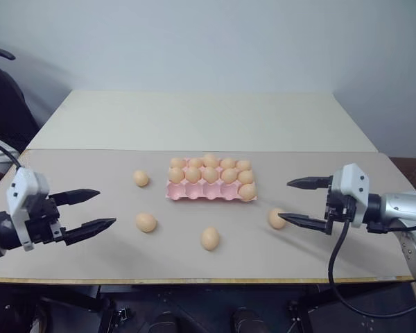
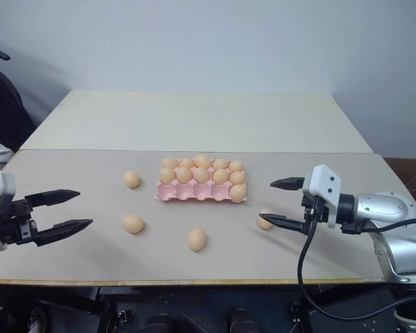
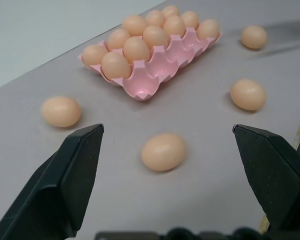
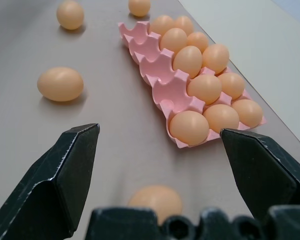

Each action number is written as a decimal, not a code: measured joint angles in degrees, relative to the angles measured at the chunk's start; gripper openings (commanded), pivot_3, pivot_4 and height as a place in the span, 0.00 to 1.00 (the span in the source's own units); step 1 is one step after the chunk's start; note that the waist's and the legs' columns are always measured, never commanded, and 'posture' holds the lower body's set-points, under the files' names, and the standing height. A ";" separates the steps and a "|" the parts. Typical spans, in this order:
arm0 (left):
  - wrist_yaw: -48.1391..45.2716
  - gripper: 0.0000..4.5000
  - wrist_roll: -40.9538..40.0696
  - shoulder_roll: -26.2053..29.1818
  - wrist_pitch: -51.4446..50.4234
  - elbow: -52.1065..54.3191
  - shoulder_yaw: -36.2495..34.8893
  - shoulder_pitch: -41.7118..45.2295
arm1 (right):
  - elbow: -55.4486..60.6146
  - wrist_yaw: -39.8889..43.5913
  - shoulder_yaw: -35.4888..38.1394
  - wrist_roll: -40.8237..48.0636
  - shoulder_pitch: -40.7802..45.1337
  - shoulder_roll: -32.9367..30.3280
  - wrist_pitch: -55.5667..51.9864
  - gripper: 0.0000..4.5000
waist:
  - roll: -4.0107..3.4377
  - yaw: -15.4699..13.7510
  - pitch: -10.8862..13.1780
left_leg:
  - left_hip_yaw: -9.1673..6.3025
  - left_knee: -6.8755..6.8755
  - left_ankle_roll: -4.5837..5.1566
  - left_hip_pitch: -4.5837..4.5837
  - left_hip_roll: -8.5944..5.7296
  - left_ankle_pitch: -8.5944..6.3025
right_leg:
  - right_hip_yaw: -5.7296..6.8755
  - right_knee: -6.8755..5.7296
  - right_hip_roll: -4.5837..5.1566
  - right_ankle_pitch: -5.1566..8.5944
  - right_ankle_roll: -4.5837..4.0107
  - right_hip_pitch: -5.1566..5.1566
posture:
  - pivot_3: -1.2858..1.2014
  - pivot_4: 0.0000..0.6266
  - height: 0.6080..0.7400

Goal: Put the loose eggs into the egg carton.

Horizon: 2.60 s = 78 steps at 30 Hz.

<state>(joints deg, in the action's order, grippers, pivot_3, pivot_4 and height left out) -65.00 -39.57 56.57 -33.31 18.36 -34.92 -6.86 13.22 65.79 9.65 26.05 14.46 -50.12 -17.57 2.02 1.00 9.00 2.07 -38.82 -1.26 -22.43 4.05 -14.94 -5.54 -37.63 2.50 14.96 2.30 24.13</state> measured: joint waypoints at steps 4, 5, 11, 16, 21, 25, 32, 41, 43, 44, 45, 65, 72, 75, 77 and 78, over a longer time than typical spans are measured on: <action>-1.52 1.00 -0.03 0.01 0.72 0.18 -0.12 -1.17 | -0.06 0.34 0.00 0.00 0.00 -0.07 0.00 0.99 | 0.00 -0.05 0.00 | 0.00 -0.01 0.00 0.00 0.00 0.00 | 0.00 0.01 0.00 0.00 0.00 -0.01 | 0.52 0.24 1.00; -1.70 1.00 -0.03 0.03 0.72 0.18 -0.12 -1.28 | -0.06 0.36 -0.01 -0.01 0.00 -0.17 -0.03 0.99 | 0.00 -0.05 0.00 | 0.00 -0.01 0.00 0.00 0.00 0.00 | 0.00 0.00 0.00 0.00 0.00 0.00 | 0.52 0.24 1.00; -3.71 1.00 -0.01 0.37 1.25 0.17 -0.12 -1.94 | -0.19 1.10 -0.03 -0.01 -0.04 -1.77 -0.48 0.99 | 0.00 -0.05 0.00 | 0.00 -0.01 0.00 0.01 0.00 0.00 | 0.00 0.00 0.00 0.00 0.00 -0.01 | 0.52 0.24 1.00; -3.52 1.00 -0.02 -0.09 2.32 0.25 -0.06 -1.15 | -2.64 2.73 -0.05 -0.59 0.10 -3.58 -0.34 0.99 | 0.00 -0.07 0.00 | 0.00 -0.01 0.00 0.00 0.00 0.00 | 0.00 0.01 0.00 0.00 0.00 -0.01 | 0.52 0.24 1.00; -3.73 1.00 0.04 -0.29 3.31 0.28 2.23 0.01 | -3.74 0.84 -1.33 -3.22 1.59 -4.31 -1.30 0.99 | 0.00 0.00 0.00 | 0.01 0.00 0.00 0.02 0.00 0.00 | 0.00 -0.01 0.00 0.00 0.00 -0.01 | 0.52 0.24 1.00; -4.02 1.00 0.00 -0.28 3.31 0.22 3.45 0.96 | -4.17 -1.17 -4.52 -5.78 1.06 -3.19 -1.59 0.99 | 0.00 -0.04 0.00 | 0.01 0.00 0.00 -0.02 0.00 0.00 | 0.00 0.01 0.00 0.00 0.00 0.01 | 0.52 0.24 1.00; -4.82 1.00 -0.02 0.17 3.30 -0.19 4.67 2.51 | -10.56 -4.30 -11.68 -13.64 2.86 0.20 1.22 0.99 | 0.00 0.01 0.00 | 0.01 0.00 0.00 0.00 0.00 0.00 | 0.00 0.00 -0.01 0.00 0.00 0.02 | 0.52 0.24 1.00; -5.38 1.00 -0.03 0.56 3.14 -0.33 4.57 2.42 | -18.09 -5.16 -16.08 -18.21 5.76 4.41 4.24 0.87 | 0.00 0.03 0.00 | 0.02 0.00 0.00 -0.01 0.00 0.00 | -0.01 0.00 0.00 0.00 0.00 0.01 | 0.52 0.24 1.00; -5.32 1.00 -0.03 0.56 3.09 -0.29 4.57 2.33 | -18.53 -5.16 -16.19 -18.50 6.06 5.14 4.60 0.71 | 0.00 0.02 0.00 | 0.02 -0.01 0.00 -0.01 0.00 0.00 | -0.01 -0.01 0.00 0.00 0.00 0.01 | 0.52 0.24 1.00; -5.28 1.00 -0.03 0.56 3.06 -0.18 4.58 2.30 | -18.59 -5.16 -16.21 -18.56 6.14 5.34 4.75 0.63 | 0.00 0.02 0.00 | 0.02 -0.01 0.00 -0.01 0.00 0.00 | -0.01 -0.01 0.00 0.00 0.00 0.01 | 0.52 0.24 1.00; -5.26 1.00 -0.03 0.56 3.04 -0.12 4.57 2.28 | -18.57 -5.16 -16.20 -18.55 6.15 5.38 4.80 0.59 | 0.00 0.01 0.00 | 0.02 -0.01 0.00 -0.01 0.00 0.00 | -0.01 -0.02 0.00 0.00 0.00 0.01 | 0.52 0.24 1.00; -4.69 1.00 -0.01 1.24 3.01 -0.32 5.32 4.52 | -24.71 -18.83 -23.14 -23.92 28.21 23.48 -1.78 0.58 | -0.01 1.28 0.00 | 0.01 0.00 -0.01 -0.15 0.00 0.00 | 0.02 -0.02 0.00 0.00 -0.01 0.14 | 0.52 0.24 1.00; -4.41 1.00 -0.07 1.22 2.88 0.75 4.32 2.07 | -27.12 -17.98 -24.55 -25.79 28.49 23.63 -1.79 0.73 | -0.02 1.50 0.01 | 0.00 0.00 0.00 -0.20 0.02 0.00 | 0.03 -0.05 -0.01 0.00 -0.01 0.21 | 0.52 0.24 1.00; -4.23 1.00 -0.15 1.11 2.88 1.19 3.71 1.36 | -24.95 -15.86 -24.58 -25.16 27.54 23.60 -1.84 0.92 | -0.03 1.58 0.01 | -0.01 0.00 0.00 -0.18 0.02 0.00 | 0.03 -0.09 -0.01 0.00 -0.02 0.20 | 0.52 0.24 1.00; -4.02 1.00 -0.20 1.07 2.88 1.19 3.54 1.34 | -24.51 -15.29 -24.61 -24.85 27.49 23.63 -1.93 1.00 | -0.03 1.56 0.01 | -0.01 -0.01 -0.01 -0.16 0.02 0.00 | 0.03 -0.11 -0.01 0.00 -0.02 0.19 | 0.52 0.24 1.00; -3.96 1.00 -0.21 1.05 2.88 1.19 3.54 1.34 | -24.46 -15.17 -24.61 -24.84 27.49 23.64 -1.99 1.00 | -0.03 1.56 0.01 | 0.00 -0.01 -0.01 -0.15 0.02 0.00 | 0.03 -0.11 -0.01 0.00 -0.02 0.17 | 0.52 0.24 1.00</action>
<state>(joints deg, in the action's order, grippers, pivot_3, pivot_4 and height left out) -68.96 -39.78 57.62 -30.43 19.55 -31.39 -5.52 -11.25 50.63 -14.96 1.21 41.95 -26.47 -19.55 1.99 2.56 9.01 2.06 -38.84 -1.27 -22.57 4.07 -14.93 -5.51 -37.74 2.49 14.96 2.29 24.30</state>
